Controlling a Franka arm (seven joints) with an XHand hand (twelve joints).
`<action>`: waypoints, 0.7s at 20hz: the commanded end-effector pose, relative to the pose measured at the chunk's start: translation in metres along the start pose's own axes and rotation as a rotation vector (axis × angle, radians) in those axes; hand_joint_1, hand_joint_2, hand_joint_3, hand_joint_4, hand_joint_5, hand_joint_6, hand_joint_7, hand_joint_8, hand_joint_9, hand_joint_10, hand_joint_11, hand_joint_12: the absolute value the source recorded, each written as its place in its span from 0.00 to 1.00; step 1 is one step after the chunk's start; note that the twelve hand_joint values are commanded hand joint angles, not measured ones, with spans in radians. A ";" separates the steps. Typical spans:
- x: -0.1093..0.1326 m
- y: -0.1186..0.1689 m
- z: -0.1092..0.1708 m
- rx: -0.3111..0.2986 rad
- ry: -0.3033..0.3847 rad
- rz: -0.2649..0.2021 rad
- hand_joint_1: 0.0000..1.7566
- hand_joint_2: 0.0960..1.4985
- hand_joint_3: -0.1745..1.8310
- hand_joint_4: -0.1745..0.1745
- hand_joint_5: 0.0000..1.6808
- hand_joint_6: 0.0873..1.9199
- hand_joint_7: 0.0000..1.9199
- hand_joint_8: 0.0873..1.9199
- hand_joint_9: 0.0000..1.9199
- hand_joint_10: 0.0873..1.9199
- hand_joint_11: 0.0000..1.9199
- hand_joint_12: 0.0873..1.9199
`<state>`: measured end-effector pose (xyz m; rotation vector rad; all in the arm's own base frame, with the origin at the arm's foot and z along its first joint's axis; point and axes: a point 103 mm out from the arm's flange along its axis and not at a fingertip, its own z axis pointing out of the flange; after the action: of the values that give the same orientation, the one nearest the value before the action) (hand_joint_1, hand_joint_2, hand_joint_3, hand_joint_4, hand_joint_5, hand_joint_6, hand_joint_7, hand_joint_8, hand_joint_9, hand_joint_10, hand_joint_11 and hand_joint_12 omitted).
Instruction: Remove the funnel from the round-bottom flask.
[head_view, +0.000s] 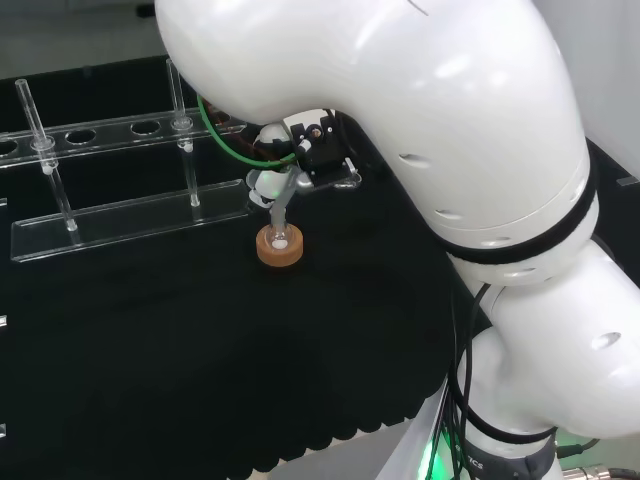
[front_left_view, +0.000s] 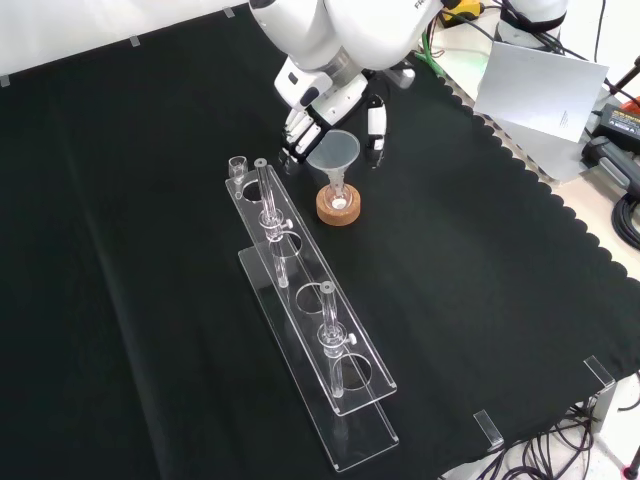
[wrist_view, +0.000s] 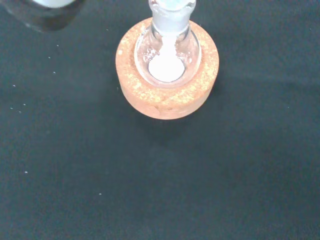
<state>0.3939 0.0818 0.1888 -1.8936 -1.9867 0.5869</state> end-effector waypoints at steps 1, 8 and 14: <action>-0.006 0.004 0.009 0.004 -0.015 0.019 0.43 0.45 0.19 0.29 0.14 0.00 0.04 0.36 0.17 0.39 0.20 0.72; -0.008 0.001 0.009 -0.050 -0.052 0.016 0.43 0.45 0.23 0.28 0.19 0.00 0.10 0.36 0.25 0.34 0.22 0.70; -0.005 -0.008 0.002 -0.209 -0.104 0.001 0.43 0.49 0.29 0.35 0.39 0.13 0.31 0.35 0.49 0.24 0.34 0.61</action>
<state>0.3904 0.0759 0.1812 -1.9418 -2.0386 0.5987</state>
